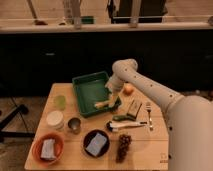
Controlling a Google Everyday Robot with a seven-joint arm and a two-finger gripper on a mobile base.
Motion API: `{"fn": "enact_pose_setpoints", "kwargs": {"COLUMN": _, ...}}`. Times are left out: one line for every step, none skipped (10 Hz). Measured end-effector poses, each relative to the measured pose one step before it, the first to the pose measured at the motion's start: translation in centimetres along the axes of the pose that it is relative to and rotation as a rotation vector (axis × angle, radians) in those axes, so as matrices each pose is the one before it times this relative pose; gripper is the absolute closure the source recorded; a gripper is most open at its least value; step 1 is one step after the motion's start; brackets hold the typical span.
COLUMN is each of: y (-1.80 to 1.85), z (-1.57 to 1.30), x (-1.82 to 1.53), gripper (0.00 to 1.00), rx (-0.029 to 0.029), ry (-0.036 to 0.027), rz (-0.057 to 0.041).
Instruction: Place banana in tray
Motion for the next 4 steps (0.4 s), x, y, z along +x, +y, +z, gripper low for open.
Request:
{"fn": "enact_pose_setpoints", "kwargs": {"y": -0.029, "z": -0.314, "x": 0.257, "gripper": 0.2, "rx": 0.00935, "ry": 0.00261, "rz": 0.00065}}
{"fn": "enact_pose_setpoints", "kwargs": {"y": -0.035, "z": -0.269, "x": 0.303, "gripper": 0.2, "rx": 0.00993, "ry": 0.0067, "rz": 0.00269}}
{"fn": "enact_pose_setpoints", "kwargs": {"y": -0.023, "z": -0.297, "x": 0.322, "gripper": 0.2, "rx": 0.00937, "ry": 0.00532, "rz": 0.00572}}
{"fn": "enact_pose_setpoints", "kwargs": {"y": -0.01, "z": -0.259, "x": 0.243, "gripper": 0.2, "rx": 0.00738, "ry": 0.00231, "rz": 0.00454}}
